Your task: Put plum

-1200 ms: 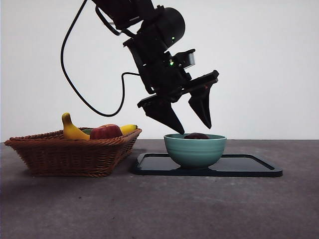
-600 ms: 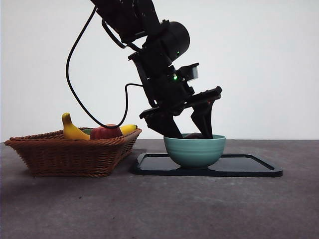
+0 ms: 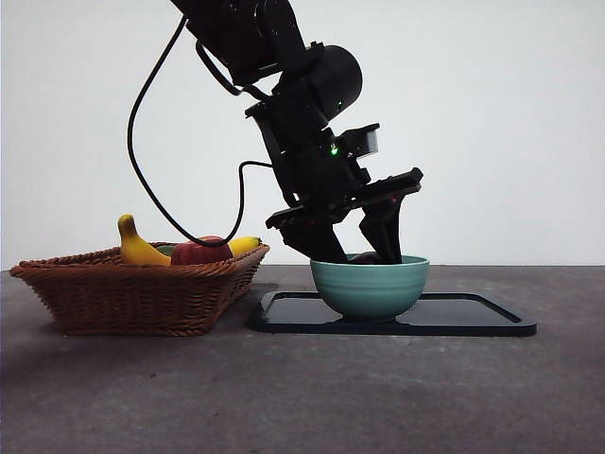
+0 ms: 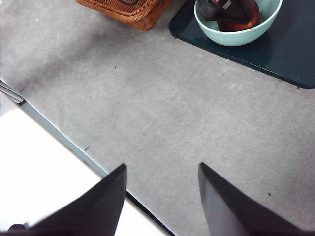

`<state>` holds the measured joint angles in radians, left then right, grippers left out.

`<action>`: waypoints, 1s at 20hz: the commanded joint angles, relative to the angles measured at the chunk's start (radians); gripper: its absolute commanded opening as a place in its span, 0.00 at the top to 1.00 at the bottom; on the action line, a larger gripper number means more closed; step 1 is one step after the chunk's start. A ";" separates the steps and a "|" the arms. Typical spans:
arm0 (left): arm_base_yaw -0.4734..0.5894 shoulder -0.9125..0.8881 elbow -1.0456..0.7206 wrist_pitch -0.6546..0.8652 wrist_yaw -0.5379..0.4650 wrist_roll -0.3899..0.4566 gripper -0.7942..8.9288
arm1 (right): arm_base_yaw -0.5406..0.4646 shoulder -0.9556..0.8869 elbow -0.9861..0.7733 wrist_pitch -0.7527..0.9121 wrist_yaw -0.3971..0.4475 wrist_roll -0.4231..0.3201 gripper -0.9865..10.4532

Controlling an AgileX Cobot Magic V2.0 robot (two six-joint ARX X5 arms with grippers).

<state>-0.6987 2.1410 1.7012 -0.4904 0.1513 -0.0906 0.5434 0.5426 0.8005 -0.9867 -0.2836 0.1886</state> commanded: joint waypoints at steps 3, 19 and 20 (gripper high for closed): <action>-0.011 0.021 0.127 -0.090 -0.005 0.016 0.70 | 0.008 0.002 0.009 0.006 0.023 0.006 0.71; 0.111 -0.380 0.253 -0.482 -0.062 0.072 0.70 | 0.008 0.002 0.010 0.014 0.023 0.006 0.71; 0.125 -0.406 0.246 -0.500 -0.062 0.072 0.70 | 0.008 0.002 0.010 0.014 0.023 0.006 0.71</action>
<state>-0.5709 1.7363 1.9266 -0.9989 0.0875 -0.0345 0.5434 0.5426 0.8005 -0.9833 -0.2611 0.1886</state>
